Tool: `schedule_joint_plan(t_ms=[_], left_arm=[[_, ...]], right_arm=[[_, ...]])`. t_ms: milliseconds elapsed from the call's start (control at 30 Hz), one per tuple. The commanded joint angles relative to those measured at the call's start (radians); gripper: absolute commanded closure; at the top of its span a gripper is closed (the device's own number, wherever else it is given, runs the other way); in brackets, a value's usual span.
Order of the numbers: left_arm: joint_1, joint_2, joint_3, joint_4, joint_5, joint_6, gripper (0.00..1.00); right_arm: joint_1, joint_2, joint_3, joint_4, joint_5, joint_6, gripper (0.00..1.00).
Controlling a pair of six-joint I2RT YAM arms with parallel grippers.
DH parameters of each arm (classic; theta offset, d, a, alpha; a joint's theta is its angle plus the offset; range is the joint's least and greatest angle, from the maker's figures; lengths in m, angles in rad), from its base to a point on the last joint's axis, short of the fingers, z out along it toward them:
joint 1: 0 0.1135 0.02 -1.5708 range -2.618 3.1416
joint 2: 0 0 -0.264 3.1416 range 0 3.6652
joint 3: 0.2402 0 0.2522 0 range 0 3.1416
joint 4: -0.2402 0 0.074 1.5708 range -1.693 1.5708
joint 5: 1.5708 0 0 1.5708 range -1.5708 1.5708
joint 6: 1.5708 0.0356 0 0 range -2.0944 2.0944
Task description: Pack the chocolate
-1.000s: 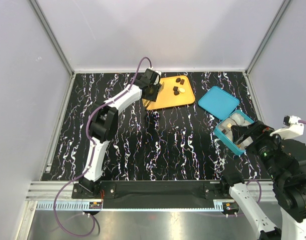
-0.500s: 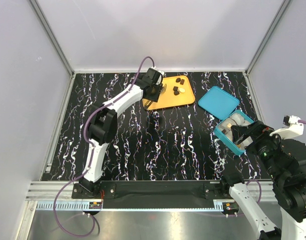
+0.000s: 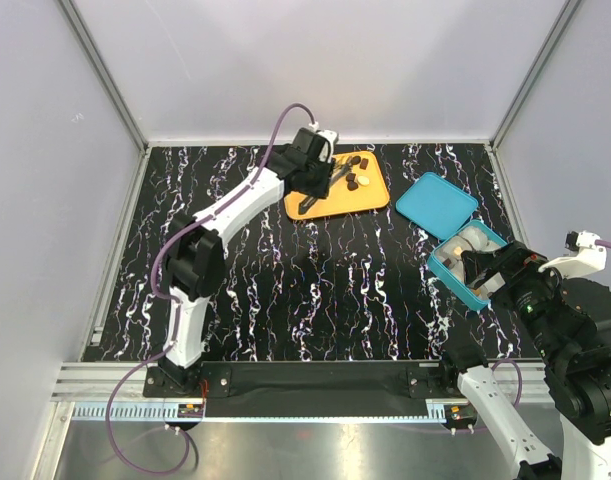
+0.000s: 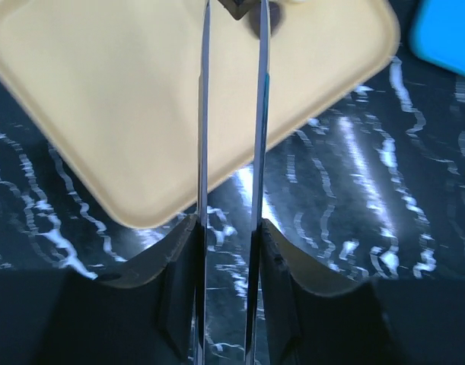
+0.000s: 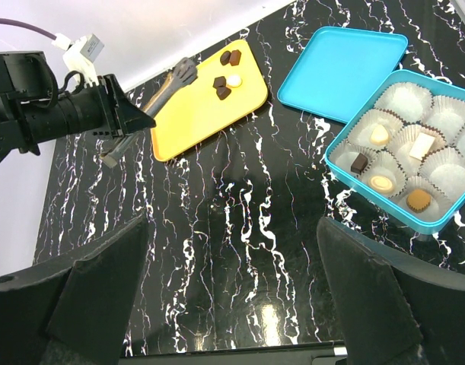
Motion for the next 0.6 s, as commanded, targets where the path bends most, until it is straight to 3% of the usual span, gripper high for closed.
schedule_joint_plan(t_ms=[0,567], left_arm=[[-0.089,-0.082,0.03,0.063,0.099,-0.044,0.63],[-0.418,0.099,0.26,0.128,0.208,-0.128,0.63]], right_arm=[[0.004,-0.001,0.006,0.04,-0.004,0.003,0.0],[0.004,-0.013,0.045,0.005,-0.027,0.009,0.0]])
